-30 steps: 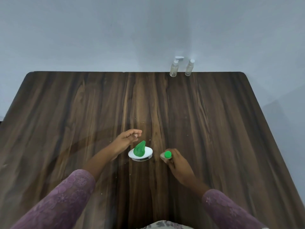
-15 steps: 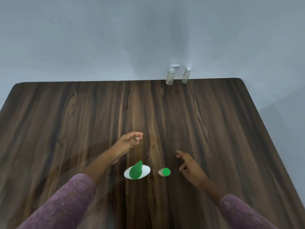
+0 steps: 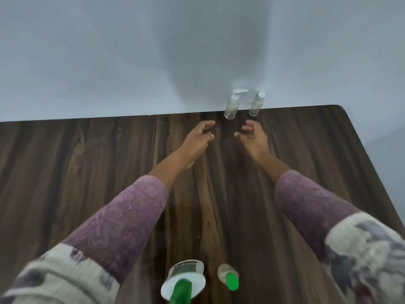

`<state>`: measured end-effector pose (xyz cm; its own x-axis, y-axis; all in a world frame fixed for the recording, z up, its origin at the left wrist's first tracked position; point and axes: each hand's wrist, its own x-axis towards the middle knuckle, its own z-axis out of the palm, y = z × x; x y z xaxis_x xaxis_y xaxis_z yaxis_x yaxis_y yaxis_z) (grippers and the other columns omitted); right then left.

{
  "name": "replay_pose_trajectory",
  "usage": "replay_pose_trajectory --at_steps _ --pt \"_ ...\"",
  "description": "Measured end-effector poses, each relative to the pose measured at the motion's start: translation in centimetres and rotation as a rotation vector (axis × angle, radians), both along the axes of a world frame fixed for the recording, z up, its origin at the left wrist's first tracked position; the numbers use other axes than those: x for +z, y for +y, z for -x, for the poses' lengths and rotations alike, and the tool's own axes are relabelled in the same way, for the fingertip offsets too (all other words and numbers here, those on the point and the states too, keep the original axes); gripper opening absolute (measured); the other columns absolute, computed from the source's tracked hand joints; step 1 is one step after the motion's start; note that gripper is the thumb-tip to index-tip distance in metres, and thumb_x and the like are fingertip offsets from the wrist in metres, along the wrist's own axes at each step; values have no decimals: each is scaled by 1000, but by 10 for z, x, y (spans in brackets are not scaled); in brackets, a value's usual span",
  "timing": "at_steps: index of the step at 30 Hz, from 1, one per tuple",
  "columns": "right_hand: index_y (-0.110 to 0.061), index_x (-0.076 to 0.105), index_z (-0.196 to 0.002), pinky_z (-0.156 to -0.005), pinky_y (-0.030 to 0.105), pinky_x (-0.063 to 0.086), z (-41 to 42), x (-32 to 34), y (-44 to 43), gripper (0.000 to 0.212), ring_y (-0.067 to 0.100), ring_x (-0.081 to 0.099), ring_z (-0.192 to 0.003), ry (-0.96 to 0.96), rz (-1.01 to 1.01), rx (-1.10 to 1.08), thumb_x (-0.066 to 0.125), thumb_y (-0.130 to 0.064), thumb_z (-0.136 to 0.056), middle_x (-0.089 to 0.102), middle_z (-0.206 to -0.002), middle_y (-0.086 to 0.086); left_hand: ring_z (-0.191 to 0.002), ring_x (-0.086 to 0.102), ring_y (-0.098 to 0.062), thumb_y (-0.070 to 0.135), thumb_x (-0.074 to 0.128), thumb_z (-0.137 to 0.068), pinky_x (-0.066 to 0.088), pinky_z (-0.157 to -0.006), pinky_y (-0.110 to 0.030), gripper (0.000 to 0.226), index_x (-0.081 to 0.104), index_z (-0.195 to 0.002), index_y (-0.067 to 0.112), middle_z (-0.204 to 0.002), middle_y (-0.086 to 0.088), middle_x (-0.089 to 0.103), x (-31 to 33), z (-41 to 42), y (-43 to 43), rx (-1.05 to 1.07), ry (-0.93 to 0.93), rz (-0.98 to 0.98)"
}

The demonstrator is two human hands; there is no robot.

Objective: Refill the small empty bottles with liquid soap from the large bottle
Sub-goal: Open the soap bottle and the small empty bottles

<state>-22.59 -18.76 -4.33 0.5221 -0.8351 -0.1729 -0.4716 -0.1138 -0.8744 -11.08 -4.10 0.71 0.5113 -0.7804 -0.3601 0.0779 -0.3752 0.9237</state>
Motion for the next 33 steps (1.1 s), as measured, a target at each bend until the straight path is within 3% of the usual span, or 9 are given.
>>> replay_pose_trajectory --at_steps 5,8,15,19,21,24,27,29,33 --pt "-6 45 -132 -91 26 43 -59 -3 -34 53 24 57 -111 52 90 -66 70 -19 -86 55 -128 10 -137 36 -16 -9 38 -90 36 -111 -39 62 33 -145 17 -151 -1 34 -15 -27 -61 11 -35 -56" --pt "-6 48 -127 -95 37 45 -80 -12 -44 50 27 58 -110 61 133 -123 69 -24 -85 57 -124 9 -136 36 -18 -9 39 -87 37 -110 -38 68 29 -148 19 -153 0 31 -21 -37 -87 -16 -30 -87" --pt "-12 59 -115 -84 35 51 -82 -22 -56 36 24 62 -99 112 269 -32 70 -26 -83 63 -112 7 -118 53 -24 -6 48 -82 44 -102 -42 58 42 -137 12 -131 -6 52 -35 -31 -106 -14 -47 -33" --pt "-8 63 -106 -78 33 51 -56 -17 -51 35 25 63 -92 161 294 28 76 -23 -77 67 -102 10 -119 53 -21 7 55 -72 44 -103 -43 63 48 -134 15 -133 -7 53 -34 -21 -88 -83 -34 -43" --pt "-7 63 -113 -81 32 50 -35 -15 -36 43 23 63 -94 146 258 43 78 -20 -75 68 -103 8 -120 53 -19 7 52 -66 45 -102 -43 66 50 -130 21 -132 -4 55 -29 -9 -70 -161 -18 -72" --pt "-8 58 -115 -70 14 40 10 -8 -1 47 12 59 -85 128 205 85 79 -18 -75 61 -93 -2 -121 50 -15 -10 46 -81 45 -101 -32 64 43 -138 20 -134 -3 52 -16 19 -36 -314 3 -134" --pt "-14 52 -90 -53 5 35 57 -7 34 36 5 56 -66 133 191 132 81 -19 -70 59 -74 -5 -118 47 -10 -12 43 -91 44 -79 -6 56 38 -142 10 -135 -4 49 -8 46 -3 -457 26 -204" --pt "-15 45 -80 -50 6 34 93 -8 60 40 -3 53 -56 150 177 140 82 -17 -67 53 -63 -9 -126 45 -16 -11 41 -94 42 -75 -2 53 35 -144 5 -142 -9 45 -2 62 21 -485 30 -234" --pt "-15 46 -78 -54 10 39 159 -13 110 40 -3 58 -61 132 159 125 83 -11 -64 57 -63 -7 -130 44 -18 -4 41 -97 43 -79 -4 46 37 -143 3 -143 -9 45 10 75 65 -500 38 -248"
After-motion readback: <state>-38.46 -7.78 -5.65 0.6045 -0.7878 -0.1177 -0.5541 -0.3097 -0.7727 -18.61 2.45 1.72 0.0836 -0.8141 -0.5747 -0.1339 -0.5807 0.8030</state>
